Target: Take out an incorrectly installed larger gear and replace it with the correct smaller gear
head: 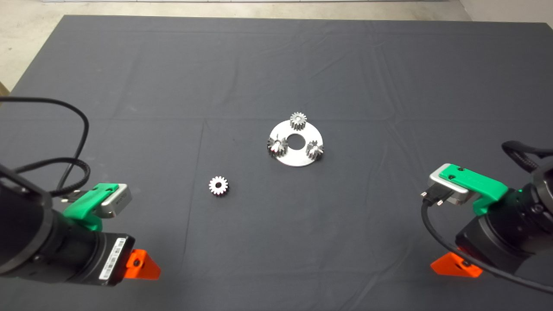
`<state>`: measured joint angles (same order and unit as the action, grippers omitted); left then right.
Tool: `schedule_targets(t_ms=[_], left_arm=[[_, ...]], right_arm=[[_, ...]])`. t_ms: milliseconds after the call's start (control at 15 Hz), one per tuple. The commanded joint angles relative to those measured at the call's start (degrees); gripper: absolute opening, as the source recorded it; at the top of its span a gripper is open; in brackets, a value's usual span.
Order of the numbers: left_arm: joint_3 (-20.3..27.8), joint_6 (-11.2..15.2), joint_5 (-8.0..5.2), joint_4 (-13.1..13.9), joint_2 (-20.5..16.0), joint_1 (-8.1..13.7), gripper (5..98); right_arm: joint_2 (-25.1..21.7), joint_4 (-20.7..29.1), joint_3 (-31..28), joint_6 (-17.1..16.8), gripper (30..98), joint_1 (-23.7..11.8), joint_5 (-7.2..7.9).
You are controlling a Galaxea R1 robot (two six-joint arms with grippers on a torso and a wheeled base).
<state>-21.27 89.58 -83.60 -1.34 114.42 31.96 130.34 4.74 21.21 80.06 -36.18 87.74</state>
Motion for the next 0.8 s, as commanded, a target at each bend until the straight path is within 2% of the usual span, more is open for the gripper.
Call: schedule_targets(t_ms=[0, 133, 400, 533, 600, 667, 733], left_arm=[[1.0, 0.2, 0.1, 1.2, -0.2, 0.7, 97.9], [1.0, 0.1, 1.43, 1.2, 0.1, 0.6, 97.9], [0.9, 0.2, 1.49, 1.0, 0.3, 0.6, 97.9], [0.5, 0.1, 2.12, -1.4, 0.6, 0.6, 97.9], [-0.1, -0.2, 3.16, -3.5, 1.4, 0.6, 97.9], [-2.3, -0.4, 4.5, -4.9, 3.6, 0.6, 97.9], [-4.7, -0.4, 4.67, -5.1, 6.1, 0.6, 97.9]], right_arm=[[0.1, 2.0, -0.1, -0.2, 97.6, -1.1, 0.24], [0.1, 2.0, -0.1, -0.2, 97.6, -1.1, 0.24], [0.1, 2.0, -0.1, -0.2, 97.6, -1.2, 0.24], [0.1, 2.0, -0.1, -0.2, 97.6, -1.2, 0.16], [0.1, 2.0, -0.1, -0.1, 97.6, -1.2, 0.24], [0.0, 2.0, -0.1, -0.1, 97.6, -1.2, 0.33], [0.0, 2.0, -0.1, -0.1, 97.6, -1.2, 0.73]])
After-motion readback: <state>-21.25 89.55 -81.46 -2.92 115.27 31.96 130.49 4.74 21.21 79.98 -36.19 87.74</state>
